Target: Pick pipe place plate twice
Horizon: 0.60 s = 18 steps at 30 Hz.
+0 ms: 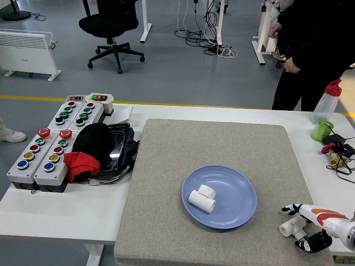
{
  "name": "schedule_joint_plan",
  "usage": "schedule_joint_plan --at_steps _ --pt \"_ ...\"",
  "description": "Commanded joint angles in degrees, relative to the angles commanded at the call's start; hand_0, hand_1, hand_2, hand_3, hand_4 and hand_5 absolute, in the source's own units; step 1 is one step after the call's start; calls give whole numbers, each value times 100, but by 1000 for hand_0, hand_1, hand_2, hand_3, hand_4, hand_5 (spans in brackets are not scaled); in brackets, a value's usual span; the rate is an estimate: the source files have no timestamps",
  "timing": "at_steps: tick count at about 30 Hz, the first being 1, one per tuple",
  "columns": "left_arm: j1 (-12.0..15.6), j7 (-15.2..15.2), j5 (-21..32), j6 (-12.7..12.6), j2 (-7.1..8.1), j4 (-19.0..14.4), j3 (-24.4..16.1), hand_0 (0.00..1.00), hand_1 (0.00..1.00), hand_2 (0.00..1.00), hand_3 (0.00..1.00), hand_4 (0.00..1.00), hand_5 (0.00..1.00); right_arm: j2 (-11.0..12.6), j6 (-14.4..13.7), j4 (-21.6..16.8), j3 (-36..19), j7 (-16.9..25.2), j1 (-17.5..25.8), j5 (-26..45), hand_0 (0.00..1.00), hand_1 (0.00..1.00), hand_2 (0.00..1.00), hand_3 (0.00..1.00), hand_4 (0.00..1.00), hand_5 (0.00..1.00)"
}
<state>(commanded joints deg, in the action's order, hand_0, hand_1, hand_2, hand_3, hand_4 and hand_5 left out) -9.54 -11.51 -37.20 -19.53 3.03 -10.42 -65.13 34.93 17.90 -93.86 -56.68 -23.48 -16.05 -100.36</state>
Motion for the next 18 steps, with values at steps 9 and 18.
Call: schedule_joint_plan --at_steps 9,18 --pt "-7 8 38 5 -4 3 24 731 775 742 703 454 998 -23 -89 9 -5 -110 -18 -5 495 545 620 789 596 151" --pt "-31 1 44 6 -4 3 27 731 776 742 703 455 998 -63 -264 7 -47 -44 -100 -40 423 497 582 763 568 134"
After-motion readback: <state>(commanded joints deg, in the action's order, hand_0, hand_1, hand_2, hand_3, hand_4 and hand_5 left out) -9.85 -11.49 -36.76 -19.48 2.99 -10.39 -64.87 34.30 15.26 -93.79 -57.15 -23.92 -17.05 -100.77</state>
